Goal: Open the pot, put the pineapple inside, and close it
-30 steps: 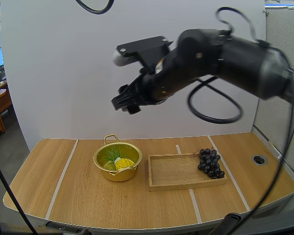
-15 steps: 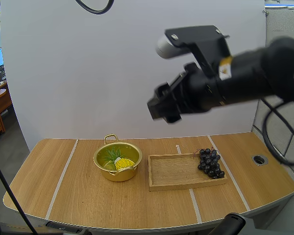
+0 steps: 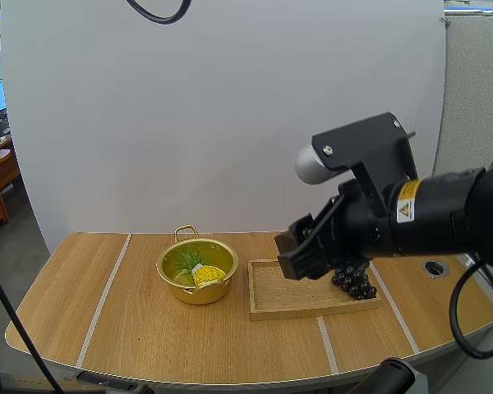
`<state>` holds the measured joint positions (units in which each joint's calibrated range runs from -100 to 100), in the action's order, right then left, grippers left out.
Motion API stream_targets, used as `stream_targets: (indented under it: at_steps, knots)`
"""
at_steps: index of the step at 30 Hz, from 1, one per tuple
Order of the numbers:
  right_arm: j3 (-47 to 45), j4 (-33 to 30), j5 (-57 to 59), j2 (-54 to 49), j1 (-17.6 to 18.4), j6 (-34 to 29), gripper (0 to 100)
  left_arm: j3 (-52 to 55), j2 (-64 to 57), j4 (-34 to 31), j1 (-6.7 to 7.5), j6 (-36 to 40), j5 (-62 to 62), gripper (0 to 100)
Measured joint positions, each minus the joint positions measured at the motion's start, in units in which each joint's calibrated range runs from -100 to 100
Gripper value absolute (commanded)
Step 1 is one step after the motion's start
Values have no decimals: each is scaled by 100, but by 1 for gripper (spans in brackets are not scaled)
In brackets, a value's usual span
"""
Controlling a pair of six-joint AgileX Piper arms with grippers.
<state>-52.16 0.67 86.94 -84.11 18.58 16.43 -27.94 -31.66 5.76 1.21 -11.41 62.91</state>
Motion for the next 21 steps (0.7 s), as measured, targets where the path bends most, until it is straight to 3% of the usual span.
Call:
stream_targets:
  at_steps: [21]
  knots:
    - [-440, 422, 88, -747, -531, 238, 0, 0, 0, 0, 0, 0, 0, 0]
